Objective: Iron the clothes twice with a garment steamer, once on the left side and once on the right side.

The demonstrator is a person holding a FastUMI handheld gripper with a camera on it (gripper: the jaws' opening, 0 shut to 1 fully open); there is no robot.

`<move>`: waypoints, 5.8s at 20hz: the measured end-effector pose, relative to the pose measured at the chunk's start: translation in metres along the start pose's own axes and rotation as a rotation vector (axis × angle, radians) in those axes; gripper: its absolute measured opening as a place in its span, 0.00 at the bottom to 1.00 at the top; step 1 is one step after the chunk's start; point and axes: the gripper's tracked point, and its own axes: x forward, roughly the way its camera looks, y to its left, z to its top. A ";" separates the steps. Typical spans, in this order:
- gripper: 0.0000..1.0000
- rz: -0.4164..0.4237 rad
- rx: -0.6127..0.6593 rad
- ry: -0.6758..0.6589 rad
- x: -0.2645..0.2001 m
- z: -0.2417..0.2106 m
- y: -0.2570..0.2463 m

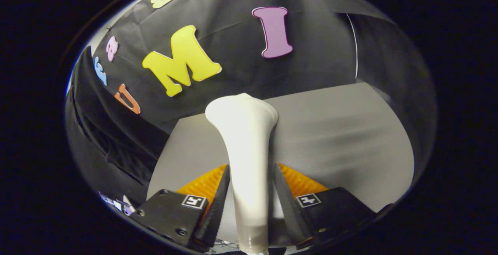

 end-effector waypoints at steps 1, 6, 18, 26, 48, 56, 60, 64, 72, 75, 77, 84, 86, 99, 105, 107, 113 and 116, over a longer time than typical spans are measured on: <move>0.65 0.002 0.024 0.008 -0.002 0.001 0.000; 0.43 -0.022 -0.004 0.009 -0.006 -0.001 0.002; 0.35 -0.112 -0.038 -0.261 -0.074 0.018 0.008; 0.35 -0.105 -0.060 -0.406 -0.155 0.003 0.050; 0.35 -0.053 -0.122 -0.620 -0.301 -0.138 0.317; 0.35 0.008 -0.143 -0.639 -0.276 -0.113 0.397; 0.35 0.019 -0.160 -0.641 -0.260 -0.094 0.422; 0.35 0.018 -0.168 -0.654 -0.246 -0.071 0.439; 0.35 -0.115 -0.208 -0.726 -0.212 -0.015 0.463; 0.35 -0.157 -0.212 -0.737 -0.200 -0.004 0.466; 0.35 -0.171 -0.209 -0.728 -0.190 -0.002 0.464; 0.35 -0.193 -0.226 -0.693 -0.162 -0.007 0.449; 0.35 -0.201 -0.233 -0.691 -0.160 -0.009 0.447; 0.35 -0.221 -0.271 -0.600 -0.116 -0.073 0.436; 0.34 -0.243 -0.299 -0.549 -0.089 -0.109 0.425; 0.34 -0.255 -0.307 -0.521 -0.077 -0.125 0.420; 0.35 -0.287 -0.307 -0.468 -0.048 -0.161 0.401; 0.35 -0.298 -0.309 -0.446 -0.035 -0.176 0.391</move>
